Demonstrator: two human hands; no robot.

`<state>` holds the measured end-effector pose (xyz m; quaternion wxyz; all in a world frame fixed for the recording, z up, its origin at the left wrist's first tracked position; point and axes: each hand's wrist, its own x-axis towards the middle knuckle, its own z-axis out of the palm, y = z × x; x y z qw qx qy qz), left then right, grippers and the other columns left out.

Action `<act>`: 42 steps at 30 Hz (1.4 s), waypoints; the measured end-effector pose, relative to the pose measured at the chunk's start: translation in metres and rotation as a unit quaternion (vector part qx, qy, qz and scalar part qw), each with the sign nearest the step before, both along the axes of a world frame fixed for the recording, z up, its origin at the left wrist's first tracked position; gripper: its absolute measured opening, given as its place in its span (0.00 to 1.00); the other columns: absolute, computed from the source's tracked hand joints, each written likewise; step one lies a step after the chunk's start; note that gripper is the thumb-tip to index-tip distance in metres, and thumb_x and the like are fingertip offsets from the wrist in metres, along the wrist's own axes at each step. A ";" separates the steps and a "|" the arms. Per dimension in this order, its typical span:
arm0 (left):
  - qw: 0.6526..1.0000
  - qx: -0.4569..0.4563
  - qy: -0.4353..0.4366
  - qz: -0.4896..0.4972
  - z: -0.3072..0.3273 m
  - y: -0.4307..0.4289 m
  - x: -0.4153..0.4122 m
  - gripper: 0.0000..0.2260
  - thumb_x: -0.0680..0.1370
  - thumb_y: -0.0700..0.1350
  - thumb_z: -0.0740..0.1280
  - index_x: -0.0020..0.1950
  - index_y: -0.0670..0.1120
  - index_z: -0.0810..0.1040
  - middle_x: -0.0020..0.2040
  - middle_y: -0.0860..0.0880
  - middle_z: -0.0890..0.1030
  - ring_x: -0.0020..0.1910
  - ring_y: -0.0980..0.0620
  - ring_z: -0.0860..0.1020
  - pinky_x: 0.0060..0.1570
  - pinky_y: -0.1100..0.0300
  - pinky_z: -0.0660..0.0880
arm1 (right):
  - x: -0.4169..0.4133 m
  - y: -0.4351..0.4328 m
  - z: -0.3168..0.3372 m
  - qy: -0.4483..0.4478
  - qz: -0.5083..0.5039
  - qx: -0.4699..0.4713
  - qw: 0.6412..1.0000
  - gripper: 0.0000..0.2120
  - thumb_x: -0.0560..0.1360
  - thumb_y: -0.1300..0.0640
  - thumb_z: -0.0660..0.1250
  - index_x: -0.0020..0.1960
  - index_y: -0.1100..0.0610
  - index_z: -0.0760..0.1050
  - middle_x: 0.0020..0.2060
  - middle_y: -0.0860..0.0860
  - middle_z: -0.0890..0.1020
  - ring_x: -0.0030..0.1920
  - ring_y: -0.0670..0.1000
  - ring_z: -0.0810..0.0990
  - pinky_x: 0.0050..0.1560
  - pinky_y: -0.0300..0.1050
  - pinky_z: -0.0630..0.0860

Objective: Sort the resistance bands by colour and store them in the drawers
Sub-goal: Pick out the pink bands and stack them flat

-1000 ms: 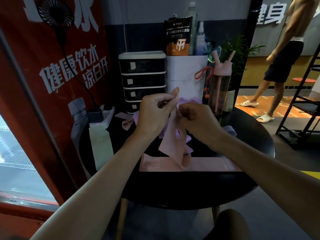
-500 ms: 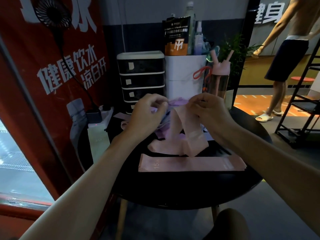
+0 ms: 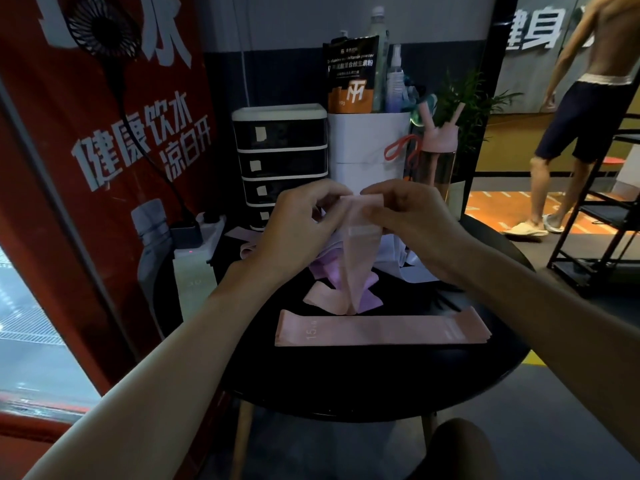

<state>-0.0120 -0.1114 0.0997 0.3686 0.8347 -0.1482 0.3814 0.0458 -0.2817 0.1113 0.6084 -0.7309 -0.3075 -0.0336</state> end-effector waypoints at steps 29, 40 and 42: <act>0.916 -0.072 0.381 -0.100 -0.030 0.029 -0.010 0.20 0.77 0.42 0.73 0.67 0.53 0.73 0.46 0.40 0.86 0.44 0.48 0.84 0.48 0.60 0.79 | 0.036 -0.063 -0.043 0.147 -0.171 0.179 0.958 0.08 0.74 0.62 0.72 0.52 0.60 0.76 0.47 0.59 0.83 0.43 0.56 0.84 0.41 0.45 0.80; 0.906 -0.045 0.419 -0.022 -0.054 0.047 -0.020 0.11 0.73 0.44 0.77 0.50 0.49 0.78 0.38 0.47 0.85 0.38 0.57 0.81 0.47 0.62 0.74 | 0.020 -0.106 -0.103 -0.022 -0.212 -0.056 0.975 0.11 0.76 0.65 0.67 0.57 0.55 0.74 0.36 0.55 0.79 0.34 0.44 0.78 0.35 0.40 0.72; 0.909 -0.065 0.411 -0.024 -0.059 0.050 -0.021 0.10 0.73 0.41 0.77 0.50 0.46 0.78 0.42 0.43 0.85 0.40 0.55 0.81 0.49 0.60 0.76 | 0.016 -0.112 -0.112 -0.043 -0.207 -0.095 0.973 0.14 0.76 0.66 0.66 0.58 0.53 0.75 0.35 0.58 0.78 0.34 0.49 0.77 0.34 0.41 0.71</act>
